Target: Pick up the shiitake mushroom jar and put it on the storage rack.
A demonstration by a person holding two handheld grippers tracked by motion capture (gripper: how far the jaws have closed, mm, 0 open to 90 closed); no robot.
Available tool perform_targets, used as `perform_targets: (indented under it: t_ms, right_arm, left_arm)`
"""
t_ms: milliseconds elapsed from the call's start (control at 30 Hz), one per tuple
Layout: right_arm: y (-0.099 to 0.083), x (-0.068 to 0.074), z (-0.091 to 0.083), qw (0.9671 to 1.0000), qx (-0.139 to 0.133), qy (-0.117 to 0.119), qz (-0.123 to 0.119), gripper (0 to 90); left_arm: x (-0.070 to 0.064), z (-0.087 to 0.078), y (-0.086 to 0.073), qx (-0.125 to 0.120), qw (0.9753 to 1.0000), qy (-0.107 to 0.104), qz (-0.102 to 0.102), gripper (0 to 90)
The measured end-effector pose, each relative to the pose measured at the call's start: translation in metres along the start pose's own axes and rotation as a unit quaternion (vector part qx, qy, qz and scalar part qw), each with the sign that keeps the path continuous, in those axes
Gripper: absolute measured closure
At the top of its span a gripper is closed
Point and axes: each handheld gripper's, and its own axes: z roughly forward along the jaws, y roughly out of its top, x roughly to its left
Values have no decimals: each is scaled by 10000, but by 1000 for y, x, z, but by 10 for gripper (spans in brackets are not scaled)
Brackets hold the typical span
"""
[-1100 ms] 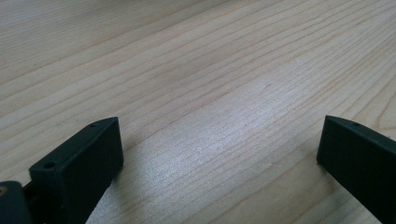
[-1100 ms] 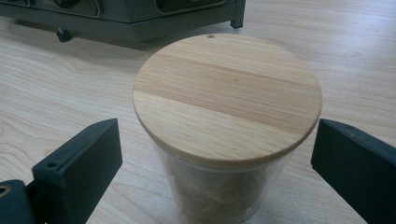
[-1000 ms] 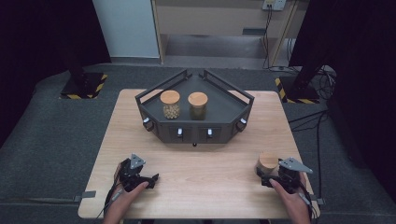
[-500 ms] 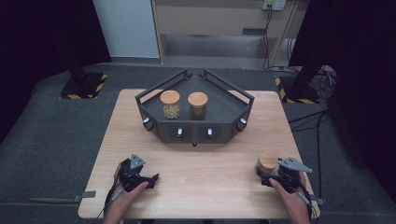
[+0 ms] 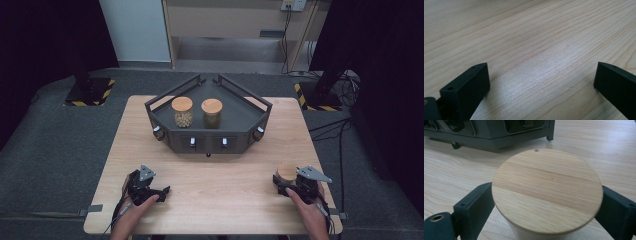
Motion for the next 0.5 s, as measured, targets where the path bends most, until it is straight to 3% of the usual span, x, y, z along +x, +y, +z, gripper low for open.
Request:
perform_targets:
  t_ms: [500]
  right_arm:
    - [-2,6,2,9999,-64,-130,-58,221]
  left_arm:
    - [0,0,0,1,10000,0,2,0]
